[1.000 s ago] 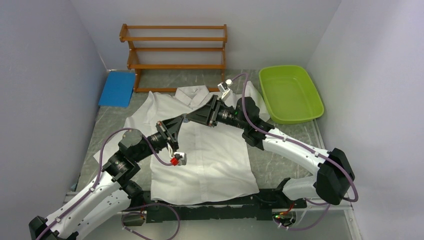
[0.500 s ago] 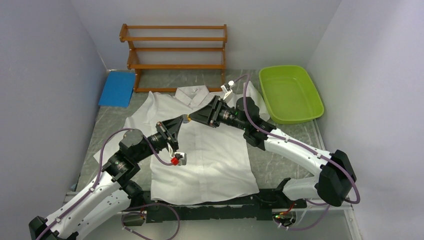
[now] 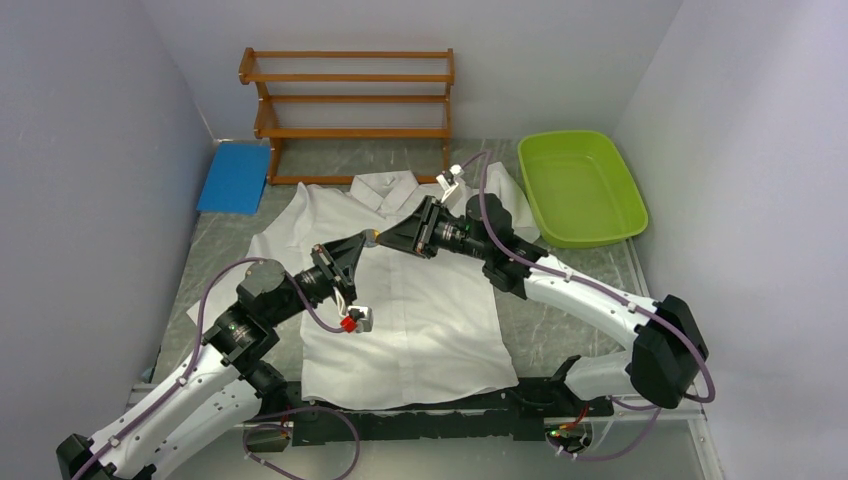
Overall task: Pin the brooch onto the clothing
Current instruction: Adjust the brooch.
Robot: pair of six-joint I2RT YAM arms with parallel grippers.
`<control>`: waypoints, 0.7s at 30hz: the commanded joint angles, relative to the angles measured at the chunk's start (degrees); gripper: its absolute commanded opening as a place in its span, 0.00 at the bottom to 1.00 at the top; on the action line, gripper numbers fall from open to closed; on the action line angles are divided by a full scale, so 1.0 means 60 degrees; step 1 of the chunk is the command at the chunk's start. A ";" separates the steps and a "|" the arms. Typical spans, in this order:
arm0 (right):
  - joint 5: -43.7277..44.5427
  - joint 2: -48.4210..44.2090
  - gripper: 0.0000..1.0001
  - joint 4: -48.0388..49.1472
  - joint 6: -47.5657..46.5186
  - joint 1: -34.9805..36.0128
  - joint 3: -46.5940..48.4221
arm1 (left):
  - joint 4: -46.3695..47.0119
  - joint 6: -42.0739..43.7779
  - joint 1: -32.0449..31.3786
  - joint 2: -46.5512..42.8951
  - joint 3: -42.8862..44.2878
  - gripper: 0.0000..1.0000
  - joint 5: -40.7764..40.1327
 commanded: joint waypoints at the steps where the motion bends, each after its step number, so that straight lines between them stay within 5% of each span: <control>1: -0.0563 0.0354 0.22 0.0571 0.0258 0.0019 0.0650 | 0.0082 0.0051 -0.0064 -0.0093 0.0311 0.03 -0.0047; 11: -0.0924 0.0533 0.20 0.0939 0.0533 0.0034 0.0781 | -0.0122 0.0183 -0.0111 -0.0030 0.0330 0.03 -0.0096; 18: -0.1279 0.0721 0.30 0.1103 0.0547 0.0032 0.0903 | -0.0080 0.0157 -0.0137 0.0013 0.0252 0.03 -0.0070; 20: -0.1266 0.0727 0.27 0.1105 0.0553 0.0033 0.0867 | -0.0074 0.0127 -0.0141 0.0025 0.0249 0.03 -0.0067; 21: -0.1181 0.0690 0.18 0.1093 0.0551 0.0034 0.0805 | -0.0100 0.0137 -0.0151 0.0039 0.0267 0.03 -0.0080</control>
